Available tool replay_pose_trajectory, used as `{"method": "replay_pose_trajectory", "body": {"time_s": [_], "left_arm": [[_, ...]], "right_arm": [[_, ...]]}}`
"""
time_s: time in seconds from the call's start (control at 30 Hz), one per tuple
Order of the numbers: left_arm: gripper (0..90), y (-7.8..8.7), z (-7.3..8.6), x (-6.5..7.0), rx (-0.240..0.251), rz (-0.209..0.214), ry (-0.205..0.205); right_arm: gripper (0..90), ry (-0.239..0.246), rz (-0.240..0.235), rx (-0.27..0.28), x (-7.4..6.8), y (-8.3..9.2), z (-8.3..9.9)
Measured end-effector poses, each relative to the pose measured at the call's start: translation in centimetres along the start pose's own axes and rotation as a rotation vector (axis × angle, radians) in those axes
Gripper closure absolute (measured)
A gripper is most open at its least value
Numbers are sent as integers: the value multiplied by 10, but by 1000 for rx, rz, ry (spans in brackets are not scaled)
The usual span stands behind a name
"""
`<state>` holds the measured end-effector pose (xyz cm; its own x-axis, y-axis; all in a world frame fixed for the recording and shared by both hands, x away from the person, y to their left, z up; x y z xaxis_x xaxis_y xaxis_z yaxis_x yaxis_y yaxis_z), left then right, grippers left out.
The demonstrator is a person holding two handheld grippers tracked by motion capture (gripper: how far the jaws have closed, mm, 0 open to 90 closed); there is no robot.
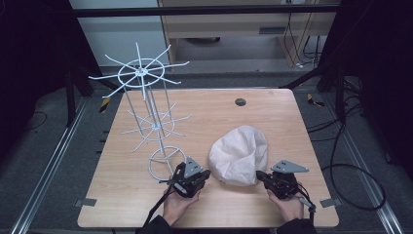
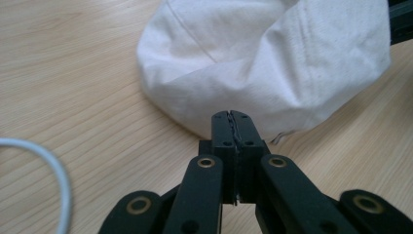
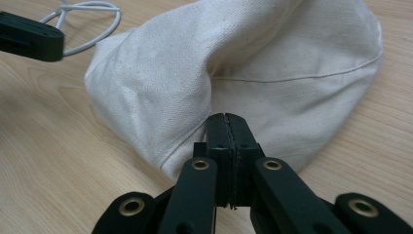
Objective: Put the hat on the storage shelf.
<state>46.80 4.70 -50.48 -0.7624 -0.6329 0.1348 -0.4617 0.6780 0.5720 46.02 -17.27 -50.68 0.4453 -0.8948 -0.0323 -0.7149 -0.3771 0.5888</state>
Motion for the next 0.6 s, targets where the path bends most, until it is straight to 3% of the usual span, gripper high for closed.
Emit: {"method": "replay_pose_trajectory", "body": {"time_s": [0.13,0.27,0.6], "left_arm": [[897,-10,-1,7,-9,-6,-26],[897,-16,-1,7,-13,-20,-27],[897,-20,-3,-9,-7,-59,-3]], "right_arm": [[900,-5,-23,-2,-5,-1,0],[899,3,-38,2,-10,-3,-1],[899,-5,-88,0,-23,-9,-2]]}}
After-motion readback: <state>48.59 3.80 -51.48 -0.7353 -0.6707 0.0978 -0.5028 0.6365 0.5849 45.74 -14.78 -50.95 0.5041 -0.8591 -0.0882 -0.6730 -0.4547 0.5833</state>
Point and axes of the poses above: each handheld gripper's, and its own axes: y roughly backward along the jaws, z roughly out of its underside, x roughly to its right, the point moved 7 cm from there along -y, roughly forward along the jaws, and after that the axes turned 8 degrees about z, right-handed, at the moved point
